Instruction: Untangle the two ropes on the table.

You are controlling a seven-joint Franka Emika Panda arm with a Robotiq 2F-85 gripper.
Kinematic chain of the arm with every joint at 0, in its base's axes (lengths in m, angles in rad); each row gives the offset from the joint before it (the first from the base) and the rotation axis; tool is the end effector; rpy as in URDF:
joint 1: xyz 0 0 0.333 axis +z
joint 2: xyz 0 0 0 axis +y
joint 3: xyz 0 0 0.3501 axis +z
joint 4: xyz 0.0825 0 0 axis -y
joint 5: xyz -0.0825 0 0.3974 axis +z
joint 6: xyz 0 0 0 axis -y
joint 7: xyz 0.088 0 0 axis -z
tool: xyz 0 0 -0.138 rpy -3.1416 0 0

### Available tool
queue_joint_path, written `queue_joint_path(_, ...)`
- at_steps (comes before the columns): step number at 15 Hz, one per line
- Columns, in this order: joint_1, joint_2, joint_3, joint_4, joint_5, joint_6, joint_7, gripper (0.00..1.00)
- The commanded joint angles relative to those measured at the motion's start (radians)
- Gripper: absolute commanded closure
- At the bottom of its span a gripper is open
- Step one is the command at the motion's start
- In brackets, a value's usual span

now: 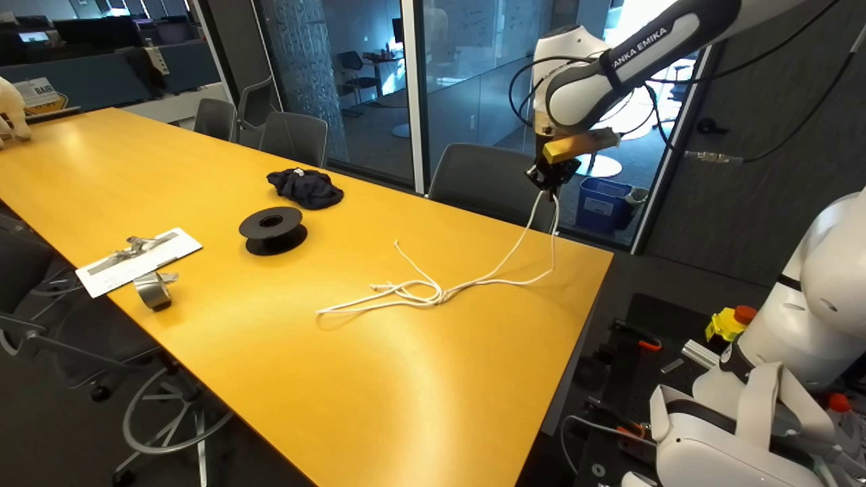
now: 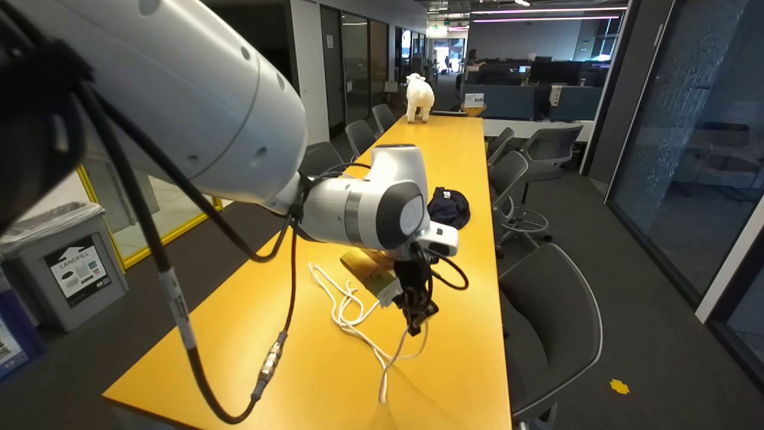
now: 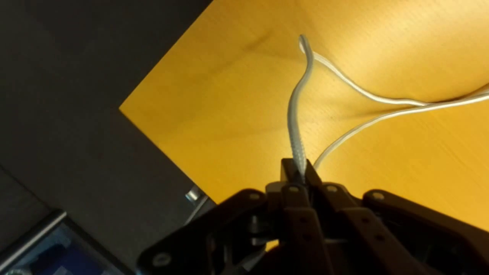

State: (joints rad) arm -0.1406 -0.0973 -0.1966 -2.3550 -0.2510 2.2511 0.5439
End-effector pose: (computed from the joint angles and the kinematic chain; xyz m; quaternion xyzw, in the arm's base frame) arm 0.4636 -0.1763 0.3627 0.9321 -0.3514 0.0056 0.0874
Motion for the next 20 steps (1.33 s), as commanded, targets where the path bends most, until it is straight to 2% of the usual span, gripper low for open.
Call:
queue_joint_path(1, -0.054, 0.072, -0.029, -0.013, 0.199, 0.089, -0.054, 0.99)
queue_joint_path(3, -0.081, 0.118, -0.048, -0.012, 0.288, 0.125, -0.063, 0.99)
queue_joint_path(8, -0.136, 0.206, -0.123, -0.024, 0.19, 0.264, 0.036, 0.99)
queue_joint_path(12, -0.154, 0.291, -0.183, -0.001, 0.162, 0.298, 0.037, 0.99)
queue_joint_path(20, -0.16, 0.469, -0.176, 0.072, 0.277, 0.281, -0.054, 0.99)
